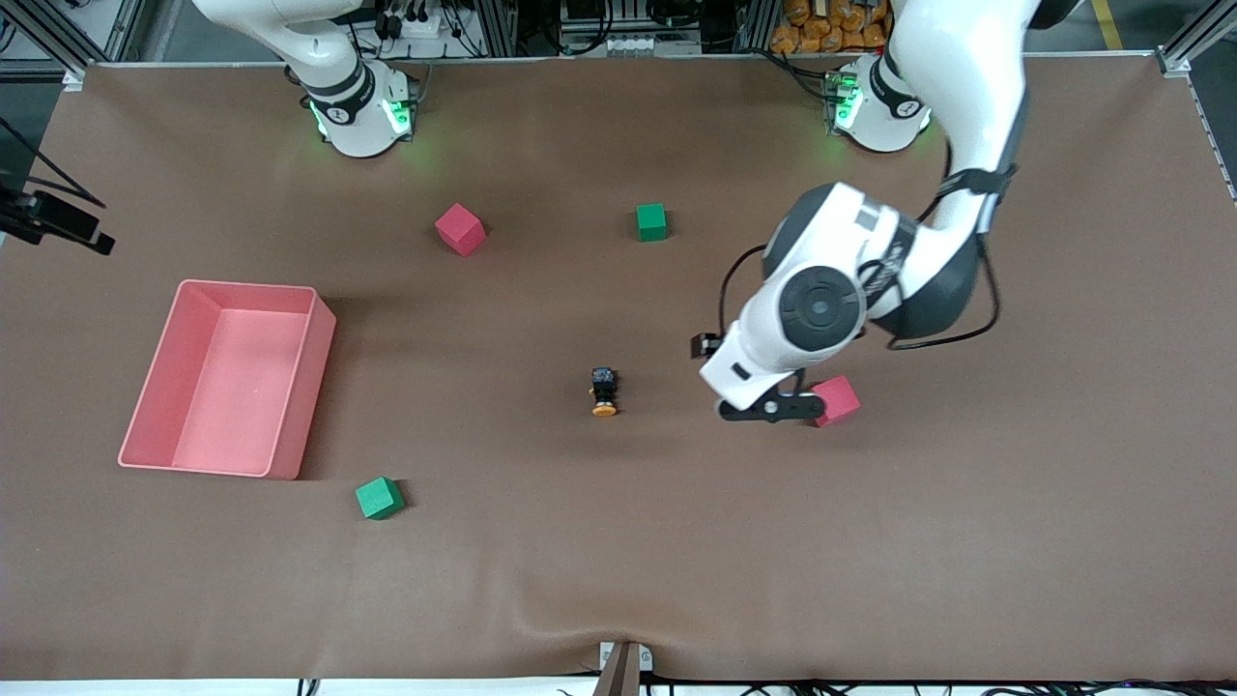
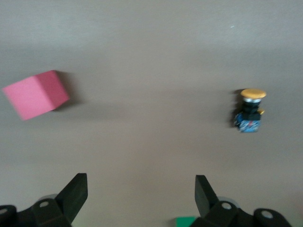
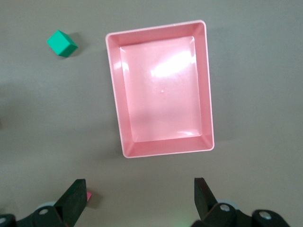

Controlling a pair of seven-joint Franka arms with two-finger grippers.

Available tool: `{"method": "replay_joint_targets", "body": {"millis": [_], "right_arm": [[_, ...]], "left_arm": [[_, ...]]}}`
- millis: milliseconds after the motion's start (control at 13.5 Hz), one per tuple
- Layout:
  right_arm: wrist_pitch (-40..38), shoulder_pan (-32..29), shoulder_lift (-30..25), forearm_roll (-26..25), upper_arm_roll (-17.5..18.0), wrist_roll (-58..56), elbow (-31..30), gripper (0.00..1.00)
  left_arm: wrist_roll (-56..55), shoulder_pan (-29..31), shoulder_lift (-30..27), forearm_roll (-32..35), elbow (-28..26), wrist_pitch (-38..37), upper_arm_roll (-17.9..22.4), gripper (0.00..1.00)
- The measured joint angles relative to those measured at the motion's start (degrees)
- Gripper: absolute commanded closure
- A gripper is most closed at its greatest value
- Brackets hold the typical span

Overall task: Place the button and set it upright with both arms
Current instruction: 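Retract the right gripper while the left gripper reaches down to the button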

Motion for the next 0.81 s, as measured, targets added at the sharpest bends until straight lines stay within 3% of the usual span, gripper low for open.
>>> {"method": "replay_joint_targets", "body": {"millis": [444, 815], "right_arm": [[-2.38, -0.10, 1.98, -0.19, 0.54, -12.69, 8.06, 0.00], [-4.63, -0.83, 2.14, -0.12, 0.52, -14.66, 11.00, 0.00]], "left_arm": [[-6.00, -4.55, 4.46, 0.00, 0.65, 8.97, 0.22, 0.00], [-6.56, -6.21, 8.44, 0.00, 0.70, 15.62, 0.03, 0.00]]}}
